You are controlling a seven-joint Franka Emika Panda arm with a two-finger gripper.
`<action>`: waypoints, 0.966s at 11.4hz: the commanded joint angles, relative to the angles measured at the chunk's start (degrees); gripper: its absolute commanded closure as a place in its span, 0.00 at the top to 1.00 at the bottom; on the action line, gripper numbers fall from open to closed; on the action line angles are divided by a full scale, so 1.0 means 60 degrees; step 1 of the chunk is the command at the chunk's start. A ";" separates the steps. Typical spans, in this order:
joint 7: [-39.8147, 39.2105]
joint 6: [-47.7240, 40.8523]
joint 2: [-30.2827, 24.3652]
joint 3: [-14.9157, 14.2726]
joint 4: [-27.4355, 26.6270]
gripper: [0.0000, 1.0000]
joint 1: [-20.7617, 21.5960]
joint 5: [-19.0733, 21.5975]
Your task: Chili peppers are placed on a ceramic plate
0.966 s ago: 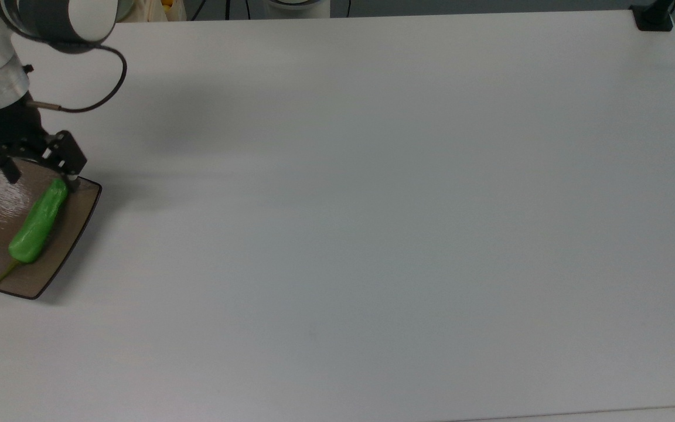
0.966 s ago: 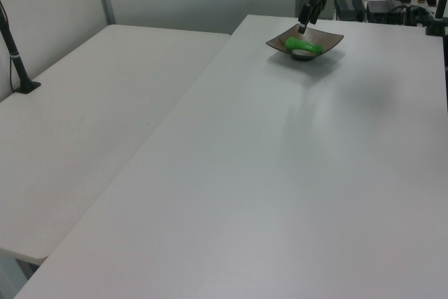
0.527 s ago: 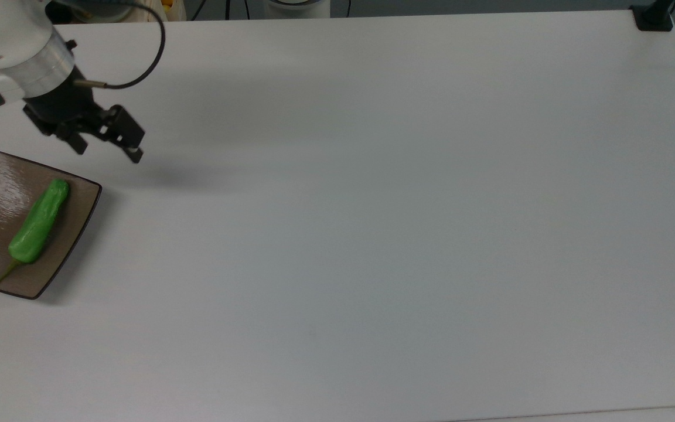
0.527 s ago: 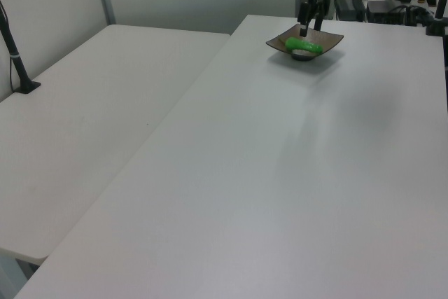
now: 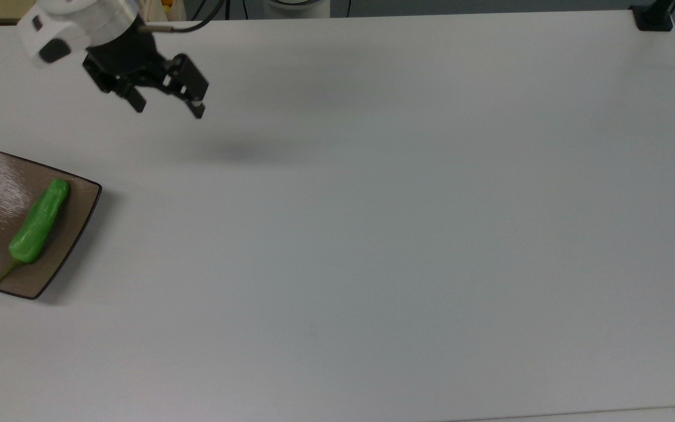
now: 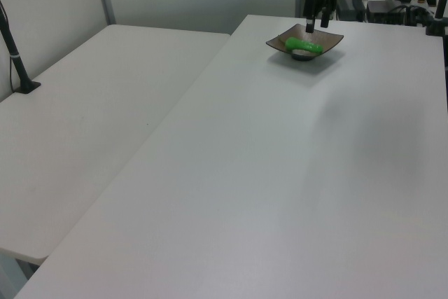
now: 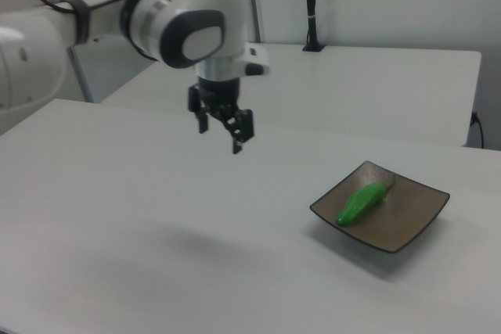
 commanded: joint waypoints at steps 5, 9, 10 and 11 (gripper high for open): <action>0.1532 0.0122 -0.2150 0.0068 -0.1989 1.00 0.1737 -0.0811; 0.1769 0.0181 -0.2209 0.0345 -0.1989 1.00 0.2195 -0.1106; 0.1769 0.0195 -0.2223 0.0405 -0.1975 1.00 0.2195 -0.1106; 0.1754 0.0181 -0.2296 0.0507 -0.1960 1.00 0.2224 -0.1193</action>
